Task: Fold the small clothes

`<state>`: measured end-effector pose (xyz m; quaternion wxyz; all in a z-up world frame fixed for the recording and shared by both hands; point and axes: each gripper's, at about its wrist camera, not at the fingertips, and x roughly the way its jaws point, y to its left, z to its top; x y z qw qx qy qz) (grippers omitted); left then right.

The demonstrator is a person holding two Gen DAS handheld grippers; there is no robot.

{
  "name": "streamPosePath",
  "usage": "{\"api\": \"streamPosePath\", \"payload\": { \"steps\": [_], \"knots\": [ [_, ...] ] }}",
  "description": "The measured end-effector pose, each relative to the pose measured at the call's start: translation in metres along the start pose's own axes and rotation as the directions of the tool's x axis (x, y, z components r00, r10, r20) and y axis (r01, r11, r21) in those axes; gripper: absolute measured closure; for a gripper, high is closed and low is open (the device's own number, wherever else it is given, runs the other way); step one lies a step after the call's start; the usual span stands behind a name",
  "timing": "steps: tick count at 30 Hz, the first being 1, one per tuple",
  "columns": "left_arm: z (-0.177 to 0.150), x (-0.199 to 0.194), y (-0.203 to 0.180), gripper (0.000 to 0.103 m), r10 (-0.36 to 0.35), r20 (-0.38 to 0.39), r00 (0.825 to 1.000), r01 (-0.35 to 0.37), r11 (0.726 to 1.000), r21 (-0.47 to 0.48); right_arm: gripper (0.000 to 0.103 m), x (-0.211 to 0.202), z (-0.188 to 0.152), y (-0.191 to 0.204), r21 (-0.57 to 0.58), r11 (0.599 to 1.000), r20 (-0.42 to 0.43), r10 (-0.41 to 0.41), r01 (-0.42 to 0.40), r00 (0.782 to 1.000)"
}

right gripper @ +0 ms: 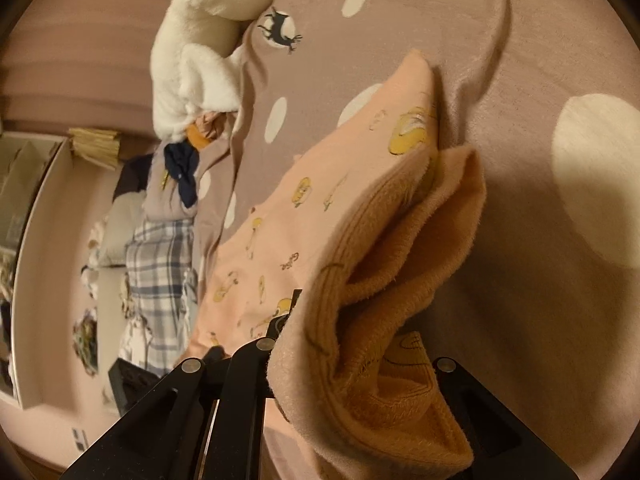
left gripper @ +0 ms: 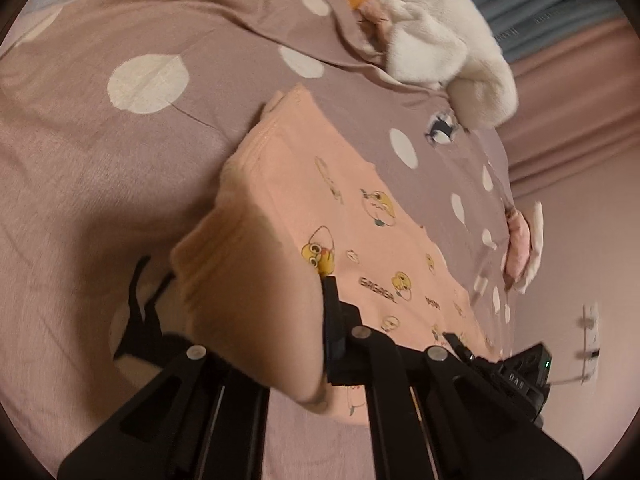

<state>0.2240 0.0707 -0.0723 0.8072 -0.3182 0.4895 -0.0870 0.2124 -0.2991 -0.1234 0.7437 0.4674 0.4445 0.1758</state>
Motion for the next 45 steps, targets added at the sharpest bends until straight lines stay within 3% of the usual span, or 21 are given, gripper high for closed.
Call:
{"api": "streamPosePath", "payload": {
  "steps": [3,6,14,19,21,25,28,29,32,35,37,39,41,45],
  "knots": [
    [-0.024,-0.016,-0.005,0.1,-0.023,-0.002,1.0,0.023,0.999,0.035,0.093,-0.009,-0.007,0.001,-0.038,0.999,-0.016,-0.019,0.019,1.0],
    [-0.052,-0.028,-0.004,0.099,-0.063,-0.02,0.998,0.064,0.997,0.043,0.093,-0.019,-0.014,-0.007,-0.021,0.999,-0.035,0.027,-0.027,0.999],
    [-0.108,-0.042,0.001,0.1,-0.065,-0.076,0.995,0.07,0.996,0.062,0.092,-0.043,-0.037,-0.031,-0.001,1.0,-0.059,0.002,-0.003,0.998],
    [-0.112,-0.049,0.003,0.1,-0.062,-0.085,0.994,0.069,0.995,0.074,0.089,-0.055,-0.045,-0.026,-0.038,0.992,-0.058,-0.125,0.123,0.99],
    [-0.107,-0.053,0.007,0.1,-0.06,-0.079,0.995,0.065,0.996,0.066,0.085,-0.065,-0.05,-0.026,-0.045,0.991,-0.046,-0.128,0.126,0.991],
    [-0.099,-0.055,0.02,0.1,-0.06,-0.064,0.996,0.062,0.998,0.02,0.063,-0.089,-0.069,-0.035,-0.052,0.996,-0.01,-0.079,0.079,0.997],
    [-0.098,-0.05,0.029,0.1,-0.07,-0.087,0.994,0.067,0.997,-0.041,0.064,-0.087,-0.08,-0.041,-0.058,0.993,-0.012,-0.108,0.107,0.994],
    [-0.099,-0.051,0.03,0.1,-0.073,-0.091,0.993,0.069,0.997,-0.044,0.064,-0.087,-0.083,-0.043,-0.037,0.996,-0.019,-0.084,0.083,0.996],
    [-0.1,-0.05,0.027,0.1,-0.056,-0.099,0.993,0.054,0.998,-0.021,0.07,-0.097,-0.099,-0.033,-0.06,0.994,-0.031,0.086,-0.088,0.996],
    [-0.098,-0.052,0.03,0.098,-0.07,-0.106,0.992,0.068,0.997,-0.024,0.07,-0.118,-0.118,-0.015,-0.145,0.984,0.007,0.104,-0.102,0.995],
    [-0.093,-0.052,0.037,0.092,-0.074,-0.101,0.992,0.069,0.996,-0.054,0.07,-0.13,-0.124,-0.014,-0.155,0.985,0.048,0.086,-0.077,0.995],
    [-0.091,-0.05,0.046,0.066,-0.042,-0.106,0.993,0.033,0.996,-0.086,0.066,-0.137,-0.127,-0.022,-0.137,0.991,0.093,0.023,-0.01,0.995],
    [-0.095,-0.045,0.058,0.053,-0.049,-0.119,0.992,0.031,0.988,-0.149,0.059,-0.13,-0.124,-0.037,-0.077,0.997,0.097,-0.011,0.019,0.995],
    [-0.098,-0.032,0.065,0.047,-0.183,-0.164,0.969,0.146,0.965,-0.217,0.057,-0.104,-0.119,-0.069,0.08,0.997,0.05,-0.006,0.002,0.999]
  ]
}}
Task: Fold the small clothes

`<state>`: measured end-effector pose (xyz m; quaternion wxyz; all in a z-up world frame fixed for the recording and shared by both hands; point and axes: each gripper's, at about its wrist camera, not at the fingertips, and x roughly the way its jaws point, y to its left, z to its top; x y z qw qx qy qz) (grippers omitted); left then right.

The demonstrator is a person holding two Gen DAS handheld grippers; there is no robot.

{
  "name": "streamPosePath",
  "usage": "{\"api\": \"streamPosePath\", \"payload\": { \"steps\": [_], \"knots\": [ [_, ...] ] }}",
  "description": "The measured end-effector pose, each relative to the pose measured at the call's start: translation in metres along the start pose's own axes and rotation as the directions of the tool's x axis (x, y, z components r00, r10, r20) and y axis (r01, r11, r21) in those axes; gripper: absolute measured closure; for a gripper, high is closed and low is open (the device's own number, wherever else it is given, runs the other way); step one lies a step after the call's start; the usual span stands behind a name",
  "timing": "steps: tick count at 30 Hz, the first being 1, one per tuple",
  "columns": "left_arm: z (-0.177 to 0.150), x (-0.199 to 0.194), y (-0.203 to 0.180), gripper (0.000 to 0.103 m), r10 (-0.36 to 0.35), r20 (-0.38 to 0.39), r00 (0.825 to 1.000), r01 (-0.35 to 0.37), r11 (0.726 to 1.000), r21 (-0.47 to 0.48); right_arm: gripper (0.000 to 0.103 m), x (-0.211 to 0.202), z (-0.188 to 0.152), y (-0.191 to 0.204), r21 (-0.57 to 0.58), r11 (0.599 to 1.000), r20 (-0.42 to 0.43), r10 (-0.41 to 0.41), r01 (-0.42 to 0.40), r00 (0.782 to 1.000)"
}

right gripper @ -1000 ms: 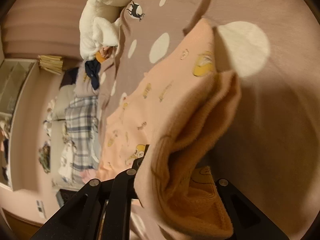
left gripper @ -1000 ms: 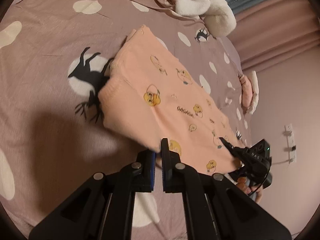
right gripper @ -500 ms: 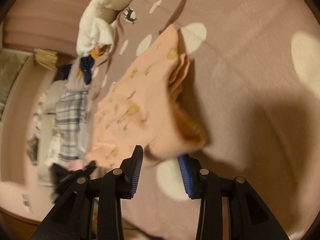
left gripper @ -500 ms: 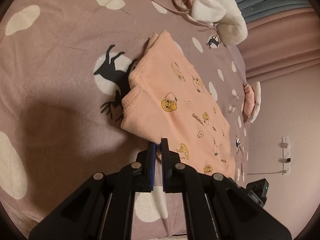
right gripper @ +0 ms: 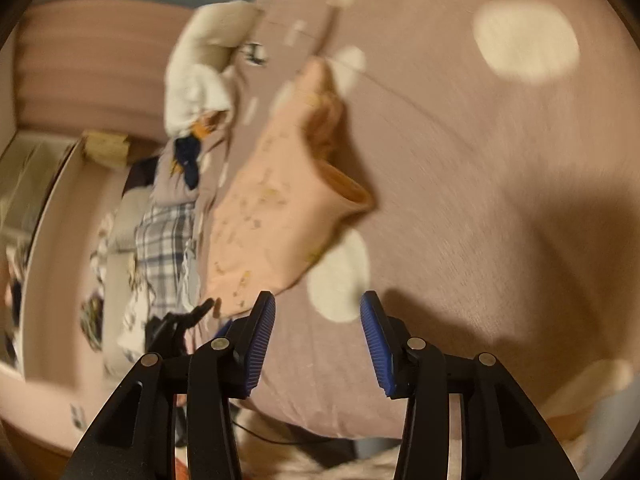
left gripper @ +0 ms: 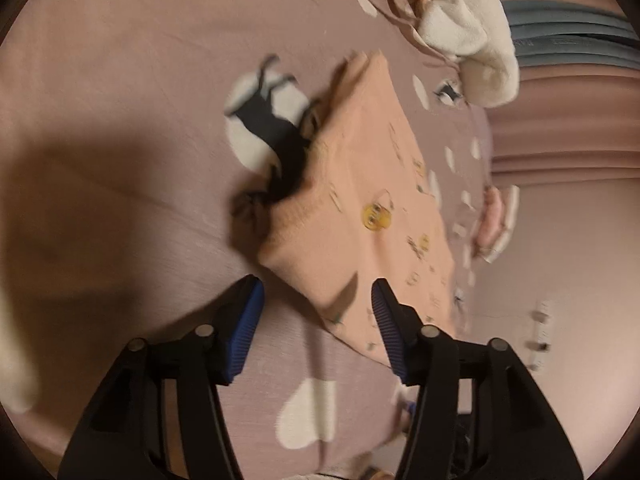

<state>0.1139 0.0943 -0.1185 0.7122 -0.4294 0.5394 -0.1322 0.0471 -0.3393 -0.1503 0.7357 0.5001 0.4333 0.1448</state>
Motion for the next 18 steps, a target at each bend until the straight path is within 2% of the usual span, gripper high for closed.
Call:
{"api": "streamPosePath", "payload": {
  "steps": [4,6,8,14,16,17,18],
  "knots": [
    [0.001,0.004,-0.016,0.047,-0.009,0.031,0.999,0.007,0.998,0.054,0.055,0.021,0.002,0.003,-0.006,1.0,-0.035,-0.001,0.001,0.999],
    [0.005,0.008,-0.025,0.045,-0.029,0.058,0.998,0.024,0.996,0.081,0.049,0.026,0.006,0.01,-0.032,0.999,-0.049,-0.008,0.006,0.999],
    [0.01,0.018,-0.032,0.043,-0.045,0.077,0.996,0.037,0.995,0.096,0.039,0.029,0.009,0.017,-0.054,0.999,-0.047,-0.008,0.006,0.999],
    [0.041,0.05,-0.051,0.045,0.007,0.116,0.993,-0.018,0.996,0.09,0.038,0.034,0.018,0.024,-0.104,0.993,-0.029,-0.064,0.06,0.998],
    [0.049,0.056,-0.057,0.05,0.01,0.12,0.993,-0.021,0.996,0.088,0.038,0.037,0.021,0.024,-0.12,0.991,-0.029,-0.07,0.066,0.997],
    [0.052,0.059,-0.058,0.058,0.021,0.122,0.992,-0.032,0.996,0.088,0.038,0.036,0.021,0.022,-0.128,0.989,-0.03,-0.073,0.069,0.997],
    [0.054,0.064,-0.061,0.07,0.068,0.128,0.989,-0.079,0.994,0.08,0.038,0.038,0.022,0.022,-0.134,0.988,-0.031,-0.078,0.073,0.996]
  ]
}}
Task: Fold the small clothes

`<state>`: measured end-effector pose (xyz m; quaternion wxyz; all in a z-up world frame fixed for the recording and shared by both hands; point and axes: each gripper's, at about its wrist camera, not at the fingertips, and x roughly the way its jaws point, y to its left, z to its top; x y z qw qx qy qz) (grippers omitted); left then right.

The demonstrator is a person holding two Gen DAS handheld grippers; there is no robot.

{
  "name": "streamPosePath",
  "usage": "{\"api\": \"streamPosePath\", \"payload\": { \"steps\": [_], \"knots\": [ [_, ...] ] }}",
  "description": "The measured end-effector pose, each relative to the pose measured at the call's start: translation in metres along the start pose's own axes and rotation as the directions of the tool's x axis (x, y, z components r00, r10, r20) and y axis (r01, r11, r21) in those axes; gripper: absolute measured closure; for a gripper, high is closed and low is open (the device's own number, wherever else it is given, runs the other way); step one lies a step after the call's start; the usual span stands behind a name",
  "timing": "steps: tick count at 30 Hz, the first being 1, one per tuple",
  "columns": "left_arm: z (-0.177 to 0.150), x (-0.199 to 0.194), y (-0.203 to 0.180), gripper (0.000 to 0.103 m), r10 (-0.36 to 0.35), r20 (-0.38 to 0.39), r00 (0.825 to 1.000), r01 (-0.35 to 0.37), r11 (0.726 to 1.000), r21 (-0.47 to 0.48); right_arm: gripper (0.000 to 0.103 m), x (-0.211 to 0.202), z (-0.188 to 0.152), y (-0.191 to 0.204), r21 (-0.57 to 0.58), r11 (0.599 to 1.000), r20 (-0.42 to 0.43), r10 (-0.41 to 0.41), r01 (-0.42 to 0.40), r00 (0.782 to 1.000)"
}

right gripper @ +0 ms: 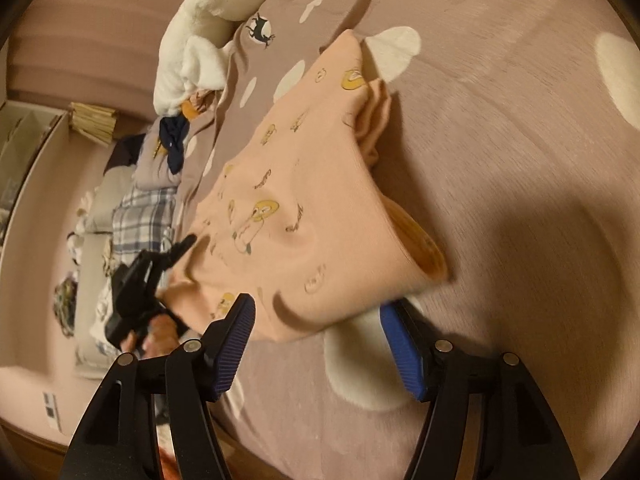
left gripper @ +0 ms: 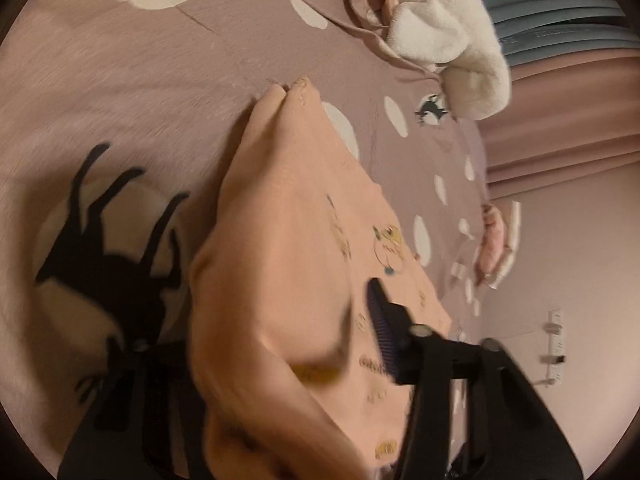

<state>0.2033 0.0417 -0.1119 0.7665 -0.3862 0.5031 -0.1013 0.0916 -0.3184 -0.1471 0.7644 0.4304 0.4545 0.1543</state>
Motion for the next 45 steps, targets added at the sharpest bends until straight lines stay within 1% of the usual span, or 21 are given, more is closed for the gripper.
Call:
{"api": "streamPosePath", "payload": {
  "steps": [3,6,7,8,9,10,13,19,21,24,29,30,33,35,36,37,40,42,43,44,45],
  "knots": [
    [-0.001,0.004,-0.005,0.085,0.08,0.019,0.997,-0.081,0.997,0.014,0.038,0.001,0.001,-0.001,0.0,1.0,0.021,0.007,-0.007,1.0],
    [-0.011,-0.004,-0.013,0.088,0.123,0.064,0.99,-0.127,0.99,0.063,0.039,0.002,0.004,0.0,-0.035,0.999,0.035,0.009,-0.008,0.999],
    [-0.012,-0.006,-0.013,0.088,0.119,0.061,0.991,-0.122,0.991,0.055,0.052,0.002,0.004,0.004,-0.07,0.997,0.048,-0.01,0.013,0.999],
    [-0.012,-0.007,-0.012,0.088,0.106,0.055,0.993,-0.108,0.993,0.044,0.078,0.003,0.005,0.007,-0.089,0.995,0.057,-0.027,0.032,0.998],
    [-0.012,-0.009,-0.012,0.088,0.079,0.046,0.996,-0.081,0.996,0.03,0.088,0.005,0.007,0.006,-0.089,0.995,0.057,-0.038,0.043,0.998],
    [-0.012,-0.014,-0.012,0.088,0.059,0.044,0.997,-0.061,0.998,0.028,0.09,0.005,0.009,0.004,-0.068,0.997,0.051,-0.02,0.024,0.998],
    [-0.022,-0.025,-0.021,0.089,0.074,0.054,0.996,-0.078,0.993,0.086,0.091,-0.003,0.009,-0.006,-0.029,0.999,0.059,0.047,-0.045,0.997],
    [-0.042,-0.041,-0.015,0.088,0.08,0.036,0.996,-0.083,0.991,0.105,0.091,-0.028,0.002,-0.004,-0.046,0.998,0.087,0.053,-0.049,0.995],
    [-0.042,-0.041,-0.002,0.088,0.091,0.014,0.996,-0.092,0.993,0.07,0.091,-0.036,-0.002,-0.002,-0.064,0.997,0.099,0.036,-0.03,0.994],
    [-0.045,-0.043,0.019,0.085,0.054,-0.042,0.998,-0.054,0.998,0.013,0.091,-0.045,-0.015,0.0,-0.085,0.996,0.092,0.013,-0.005,0.996],
    [-0.052,-0.065,0.032,0.078,0.047,-0.038,0.998,-0.047,0.999,-0.003,0.091,-0.061,-0.022,-0.008,-0.088,0.994,0.108,-0.058,0.068,0.992],
    [-0.056,-0.073,0.034,0.077,0.063,-0.026,0.998,-0.063,0.998,0.007,0.091,-0.062,-0.019,-0.01,-0.08,0.993,0.111,-0.073,0.082,0.991],
    [-0.063,-0.086,0.036,0.077,0.094,-0.003,0.996,-0.093,0.995,0.034,0.076,-0.065,-0.008,-0.011,-0.093,0.991,0.132,-0.085,0.098,0.988],
    [-0.068,-0.095,0.038,0.081,0.149,0.02,0.989,-0.149,0.987,0.057,0.037,-0.058,0.002,-0.013,-0.08,0.99,0.151,-0.105,0.118,0.983],
    [-0.07,-0.099,0.042,0.081,0.18,0.035,0.983,-0.182,0.981,0.065,0.034,-0.053,0.006,-0.016,-0.059,0.99,0.14,-0.118,0.128,0.983],
    [-0.071,-0.1,0.044,0.081,0.196,0.043,0.98,-0.199,0.978,0.068,0.037,-0.046,0.009,-0.02,-0.029,0.991,0.121,-0.129,0.134,0.984],
    [-0.075,-0.106,0.06,0.08,0.19,0.023,0.981,-0.191,0.98,0.047,0.082,-0.04,0.004,-0.017,-0.045,0.992,0.112,-0.111,0.117,0.987],
    [-0.076,-0.108,0.066,0.078,0.191,0.018,0.981,-0.191,0.981,0.038,0.087,-0.043,-0.005,-0.015,-0.068,0.984,0.119,-0.156,0.165,0.981],
    [-0.077,-0.111,0.068,0.077,0.196,0.026,0.98,-0.197,0.98,0.036,0.088,-0.044,-0.009,-0.014,-0.077,0.97,0.124,-0.221,0.232,0.967],
    [-0.078,-0.113,0.069,0.077,0.198,0.032,0.98,-0.199,0.979,0.036,0.094,-0.046,-0.011,-0.013,-0.082,0.952,0.131,-0.282,0.294,0.951],
    [-0.079,-0.116,0.069,0.077,0.202,0.037,0.979,-0.204,0.978,0.039,0.098,-0.048,-0.014,-0.01,-0.097,0.918,0.152,-0.369,0.386,0.917]
  ]
}}
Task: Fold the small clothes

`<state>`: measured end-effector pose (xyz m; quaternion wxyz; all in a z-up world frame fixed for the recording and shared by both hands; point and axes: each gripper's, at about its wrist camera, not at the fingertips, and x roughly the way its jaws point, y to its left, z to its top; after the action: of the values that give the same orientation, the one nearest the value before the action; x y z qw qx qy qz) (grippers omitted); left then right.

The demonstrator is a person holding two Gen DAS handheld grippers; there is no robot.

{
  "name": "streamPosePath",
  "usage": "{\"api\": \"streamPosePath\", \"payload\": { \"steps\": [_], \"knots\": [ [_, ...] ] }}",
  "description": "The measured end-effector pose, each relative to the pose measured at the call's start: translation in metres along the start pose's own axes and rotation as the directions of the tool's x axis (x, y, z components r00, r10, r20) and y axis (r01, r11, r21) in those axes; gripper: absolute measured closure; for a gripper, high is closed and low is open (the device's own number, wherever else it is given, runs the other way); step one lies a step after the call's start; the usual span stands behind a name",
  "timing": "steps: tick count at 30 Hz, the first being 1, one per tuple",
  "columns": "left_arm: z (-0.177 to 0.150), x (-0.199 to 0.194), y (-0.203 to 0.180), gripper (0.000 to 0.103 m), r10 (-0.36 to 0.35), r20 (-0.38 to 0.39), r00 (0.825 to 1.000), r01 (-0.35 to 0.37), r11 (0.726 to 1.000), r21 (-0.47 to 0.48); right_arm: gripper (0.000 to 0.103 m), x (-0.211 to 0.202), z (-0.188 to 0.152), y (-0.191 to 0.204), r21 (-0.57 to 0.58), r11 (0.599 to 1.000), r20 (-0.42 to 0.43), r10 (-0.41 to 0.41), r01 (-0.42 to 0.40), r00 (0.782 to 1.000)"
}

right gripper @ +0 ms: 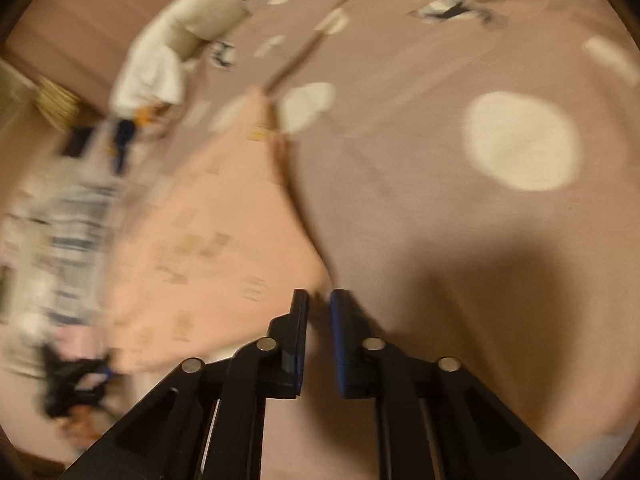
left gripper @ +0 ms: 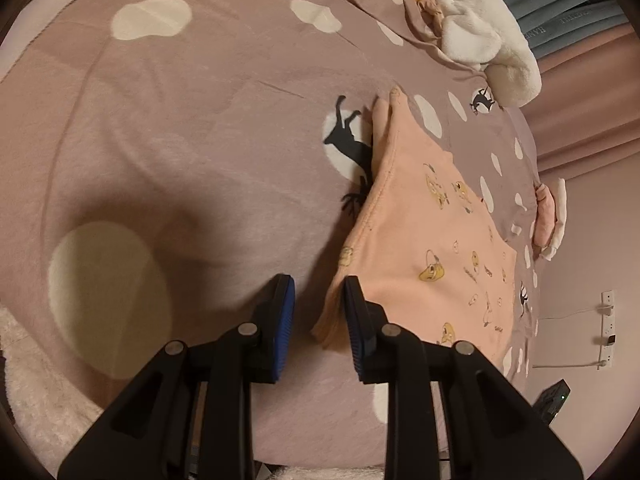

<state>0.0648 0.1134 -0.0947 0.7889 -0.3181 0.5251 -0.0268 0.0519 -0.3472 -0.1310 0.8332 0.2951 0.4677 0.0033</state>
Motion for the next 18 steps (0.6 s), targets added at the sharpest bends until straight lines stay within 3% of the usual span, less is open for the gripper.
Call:
{"api": "streamPosePath", "payload": {
  "steps": [3,5,7,10,12,14,15,16,18],
  "knots": [
    [-0.004,-0.007,-0.003,0.078,0.032,0.019,0.999,-0.033,0.999,0.037,0.1,-0.014,-0.005,0.002,-0.033,0.988,0.027,-0.147,0.148,0.989],
    [-0.008,-0.012,-0.007,0.079,0.049,0.042,0.998,-0.051,0.997,0.058,0.1,-0.023,-0.007,-0.001,-0.007,0.989,0.032,-0.149,0.149,0.988],
    [-0.012,-0.018,-0.009,0.073,0.042,0.065,0.997,-0.046,0.997,0.059,0.1,-0.027,-0.011,-0.001,0.0,0.992,0.023,-0.128,0.128,0.991],
    [-0.018,-0.027,-0.012,0.054,0.04,0.116,0.992,-0.048,0.997,0.065,0.097,-0.03,-0.019,0.004,-0.019,0.996,0.027,-0.081,0.082,0.996],
    [-0.022,-0.035,-0.016,0.034,0.017,0.163,0.986,-0.029,0.997,0.068,0.082,-0.024,-0.023,0.009,-0.012,1.0,0.005,-0.009,0.009,1.0],
    [-0.027,-0.042,-0.017,0.019,-0.014,0.193,0.981,0.001,0.998,0.071,0.037,-0.016,-0.025,0.012,0.022,0.997,-0.02,0.074,-0.073,0.997],
    [-0.031,-0.046,-0.017,0.014,-0.035,0.207,0.978,0.021,0.997,0.07,0.033,-0.012,-0.025,0.013,0.043,0.994,-0.022,0.103,-0.102,0.994],
    [-0.036,-0.051,-0.016,0.013,-0.07,0.223,0.972,0.055,0.996,0.075,0.032,-0.01,-0.026,0.014,0.054,0.99,-0.021,0.134,-0.133,0.991],
    [-0.044,-0.055,-0.015,0.001,-0.124,0.24,0.963,0.101,0.989,0.106,0.032,-0.009,-0.03,0.019,0.053,0.987,-0.01,0.153,-0.153,0.988]
  ]
}}
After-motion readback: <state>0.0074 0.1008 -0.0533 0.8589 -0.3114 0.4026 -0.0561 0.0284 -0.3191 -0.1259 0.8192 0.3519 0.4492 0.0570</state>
